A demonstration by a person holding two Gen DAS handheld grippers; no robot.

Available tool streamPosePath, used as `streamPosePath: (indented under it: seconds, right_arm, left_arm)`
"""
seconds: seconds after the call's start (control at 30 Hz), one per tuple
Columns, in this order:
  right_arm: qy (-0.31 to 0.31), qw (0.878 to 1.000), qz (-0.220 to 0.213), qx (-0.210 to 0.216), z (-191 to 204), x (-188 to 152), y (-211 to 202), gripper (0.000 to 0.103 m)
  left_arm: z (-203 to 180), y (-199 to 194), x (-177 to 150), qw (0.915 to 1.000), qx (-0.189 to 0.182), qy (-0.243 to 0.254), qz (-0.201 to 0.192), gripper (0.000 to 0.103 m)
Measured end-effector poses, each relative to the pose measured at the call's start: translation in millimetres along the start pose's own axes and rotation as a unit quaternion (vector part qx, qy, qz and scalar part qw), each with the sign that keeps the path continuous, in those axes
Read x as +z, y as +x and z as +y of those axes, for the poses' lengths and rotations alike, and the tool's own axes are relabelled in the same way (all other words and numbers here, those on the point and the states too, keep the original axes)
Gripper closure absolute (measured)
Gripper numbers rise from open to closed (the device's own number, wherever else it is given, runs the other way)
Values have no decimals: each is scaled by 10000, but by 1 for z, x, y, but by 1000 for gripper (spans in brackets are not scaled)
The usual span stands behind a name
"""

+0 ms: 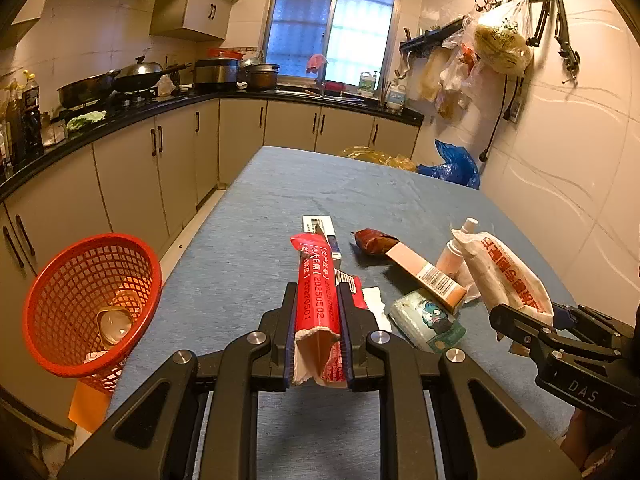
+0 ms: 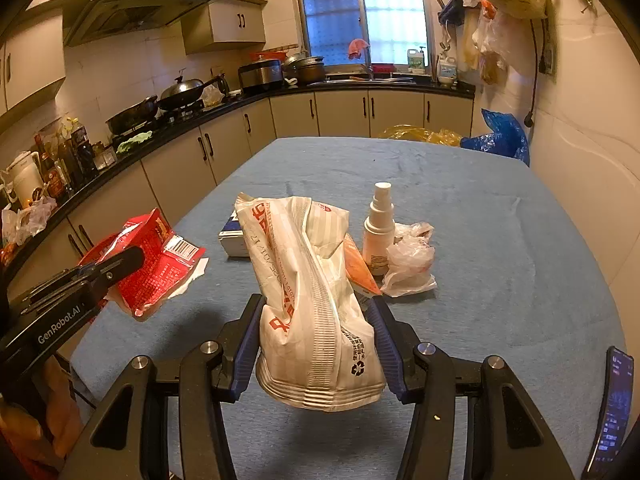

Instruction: Collect trash

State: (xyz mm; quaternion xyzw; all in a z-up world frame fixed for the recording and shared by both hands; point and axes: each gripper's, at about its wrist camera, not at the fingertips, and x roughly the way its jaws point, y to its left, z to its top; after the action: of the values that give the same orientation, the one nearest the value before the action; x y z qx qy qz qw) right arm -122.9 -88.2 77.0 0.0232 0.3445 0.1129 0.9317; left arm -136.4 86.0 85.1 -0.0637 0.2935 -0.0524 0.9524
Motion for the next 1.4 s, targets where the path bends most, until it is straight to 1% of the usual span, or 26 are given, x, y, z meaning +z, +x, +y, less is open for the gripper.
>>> streamPosePath:
  seconds: [0.9, 1.4]
  right_arm:
    - [-195, 9998, 46, 64, 15, 3, 4, 46]
    - [-334, 9991, 121, 218, 33, 8, 10, 46]
  left_arm:
    - [24, -14, 1, 9996, 99, -225, -152, 86]
    - [52, -24, 2, 9983, 277, -435, -272, 86]
